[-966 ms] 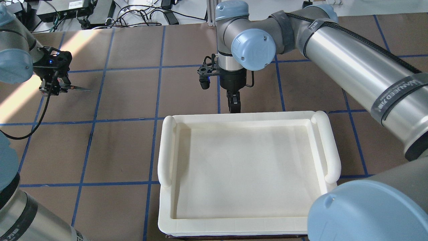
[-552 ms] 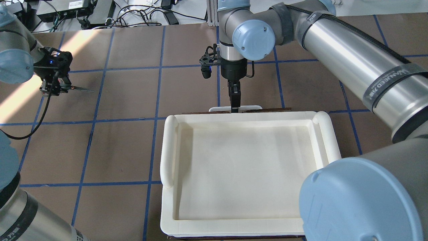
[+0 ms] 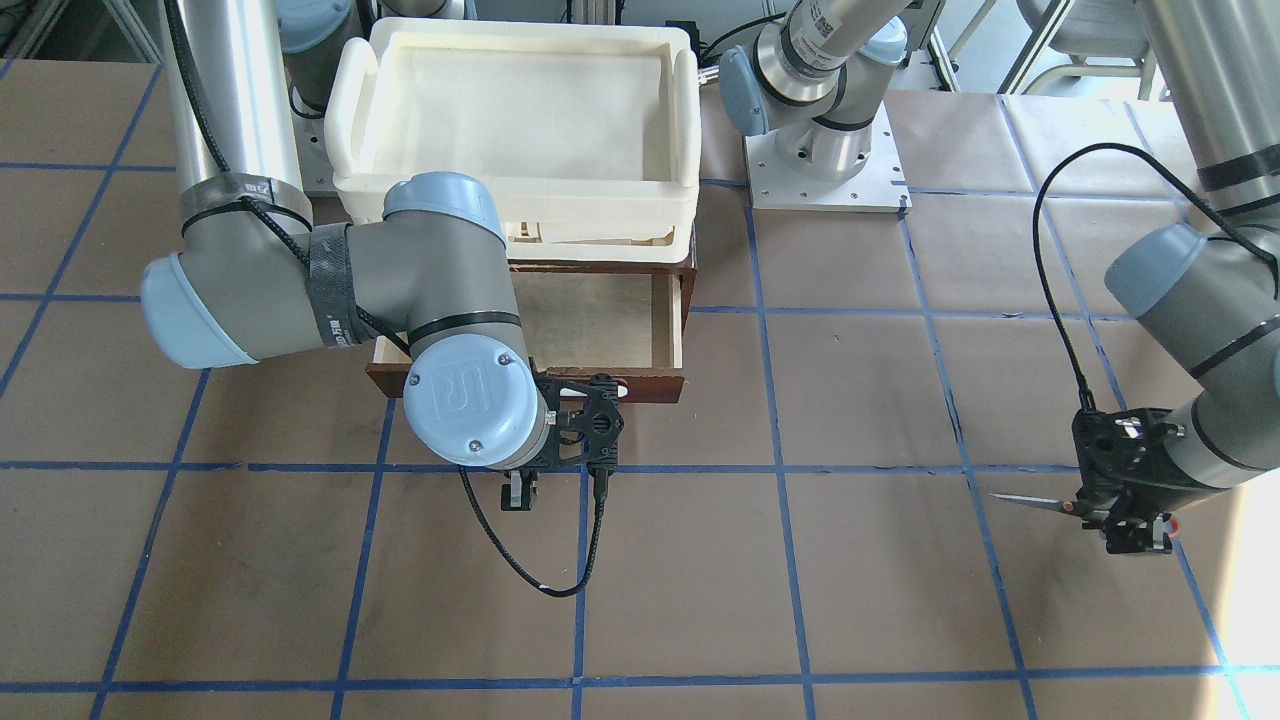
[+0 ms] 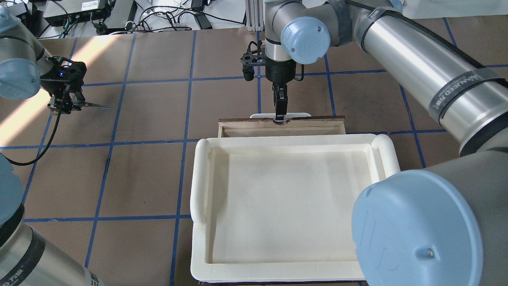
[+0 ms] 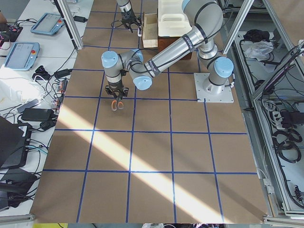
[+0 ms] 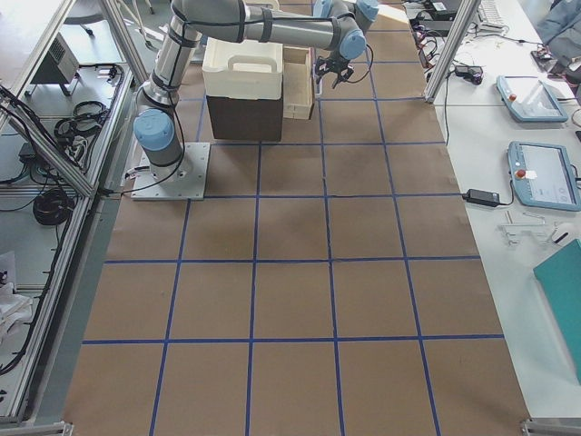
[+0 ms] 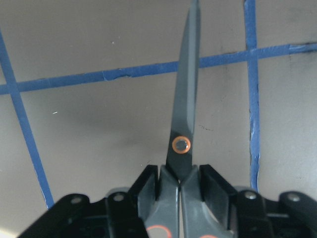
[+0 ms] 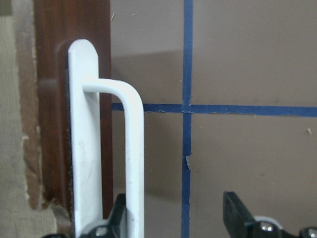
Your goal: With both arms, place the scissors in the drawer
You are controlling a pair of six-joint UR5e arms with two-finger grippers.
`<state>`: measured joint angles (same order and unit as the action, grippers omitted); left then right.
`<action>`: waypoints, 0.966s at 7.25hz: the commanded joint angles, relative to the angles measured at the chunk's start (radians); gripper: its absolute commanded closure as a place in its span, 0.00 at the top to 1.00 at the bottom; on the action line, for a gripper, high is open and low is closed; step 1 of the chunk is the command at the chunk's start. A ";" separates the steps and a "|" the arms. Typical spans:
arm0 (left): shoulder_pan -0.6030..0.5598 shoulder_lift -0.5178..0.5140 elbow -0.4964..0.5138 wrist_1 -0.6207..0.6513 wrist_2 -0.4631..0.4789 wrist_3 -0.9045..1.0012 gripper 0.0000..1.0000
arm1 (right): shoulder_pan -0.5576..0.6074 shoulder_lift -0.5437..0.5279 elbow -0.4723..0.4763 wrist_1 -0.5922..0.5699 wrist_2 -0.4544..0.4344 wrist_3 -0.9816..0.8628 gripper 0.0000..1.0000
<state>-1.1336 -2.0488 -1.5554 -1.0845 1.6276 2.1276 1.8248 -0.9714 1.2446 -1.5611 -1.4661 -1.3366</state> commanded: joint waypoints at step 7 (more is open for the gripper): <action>-0.002 -0.005 -0.002 0.000 -0.003 -0.015 0.00 | -0.002 0.037 -0.043 -0.108 0.000 -0.010 0.79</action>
<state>-1.1351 -2.0537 -1.5570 -1.0845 1.6257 2.1215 1.8235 -0.9365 1.2065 -1.6581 -1.4665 -1.3452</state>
